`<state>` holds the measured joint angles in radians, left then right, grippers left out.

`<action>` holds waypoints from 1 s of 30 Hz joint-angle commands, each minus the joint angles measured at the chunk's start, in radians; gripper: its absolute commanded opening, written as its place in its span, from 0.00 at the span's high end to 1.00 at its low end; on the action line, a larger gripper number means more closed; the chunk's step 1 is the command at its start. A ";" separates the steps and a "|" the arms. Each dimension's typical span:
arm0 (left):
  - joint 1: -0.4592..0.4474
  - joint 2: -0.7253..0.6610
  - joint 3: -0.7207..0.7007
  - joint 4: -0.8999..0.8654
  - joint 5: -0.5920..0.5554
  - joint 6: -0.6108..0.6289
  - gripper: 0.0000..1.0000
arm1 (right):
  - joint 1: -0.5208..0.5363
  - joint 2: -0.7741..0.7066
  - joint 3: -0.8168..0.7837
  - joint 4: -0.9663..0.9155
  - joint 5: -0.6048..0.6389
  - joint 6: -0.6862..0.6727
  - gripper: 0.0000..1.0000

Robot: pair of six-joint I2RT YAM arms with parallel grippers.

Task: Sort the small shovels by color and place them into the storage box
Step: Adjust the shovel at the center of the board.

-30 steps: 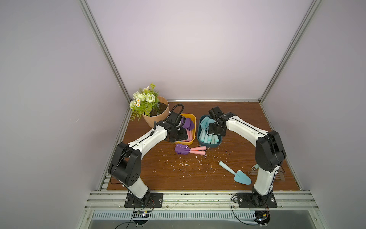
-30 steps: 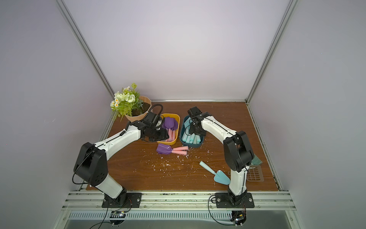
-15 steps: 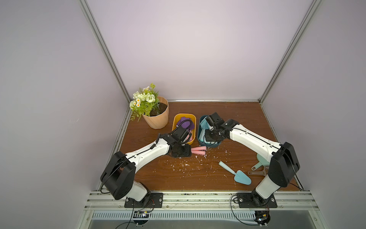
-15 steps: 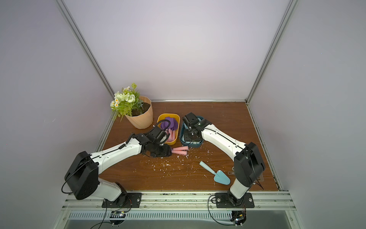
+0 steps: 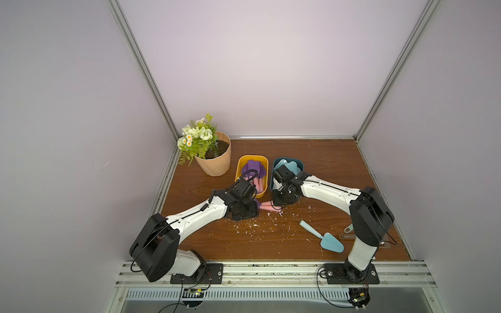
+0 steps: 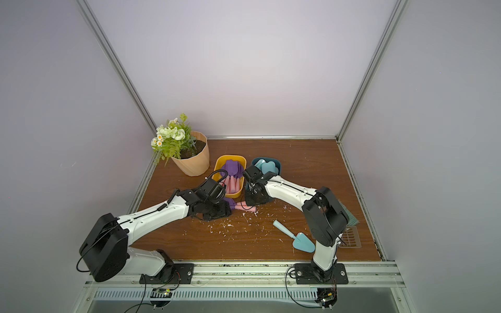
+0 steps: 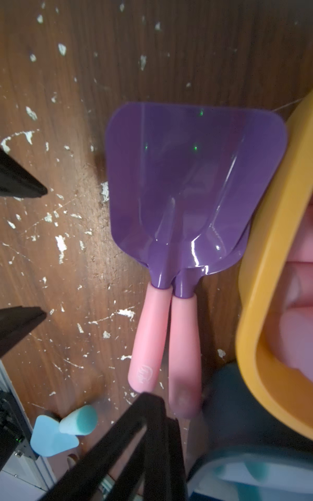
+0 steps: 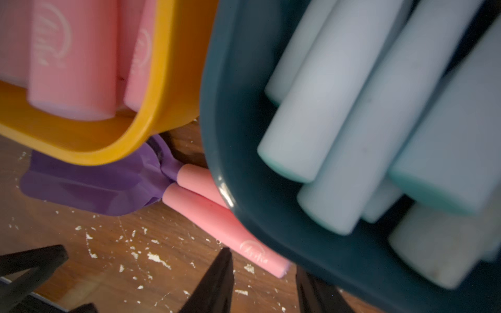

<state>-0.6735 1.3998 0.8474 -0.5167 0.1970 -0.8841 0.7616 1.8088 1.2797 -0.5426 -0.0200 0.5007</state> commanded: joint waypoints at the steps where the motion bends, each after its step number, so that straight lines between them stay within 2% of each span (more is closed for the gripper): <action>1: -0.005 0.002 0.018 0.010 -0.041 -0.034 0.34 | 0.004 0.025 0.022 0.022 -0.041 -0.024 0.57; 11: -0.006 -0.007 -0.044 0.082 -0.004 -0.084 0.34 | 0.060 0.010 -0.063 0.032 -0.114 -0.016 0.57; 16: -0.010 -0.048 -0.091 0.096 -0.003 -0.117 0.34 | 0.095 -0.032 -0.122 0.056 -0.197 0.005 0.57; 24: -0.042 -0.104 -0.151 0.098 -0.018 -0.154 0.34 | 0.104 -0.076 -0.105 0.037 -0.241 0.015 0.57; 30: -0.088 -0.134 -0.160 0.086 -0.042 -0.184 0.34 | 0.105 -0.051 -0.095 0.068 -0.474 0.042 0.56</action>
<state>-0.7406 1.2884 0.6918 -0.4217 0.1886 -1.0294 0.8665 1.7821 1.1572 -0.4702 -0.3450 0.5171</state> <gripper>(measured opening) 0.661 0.437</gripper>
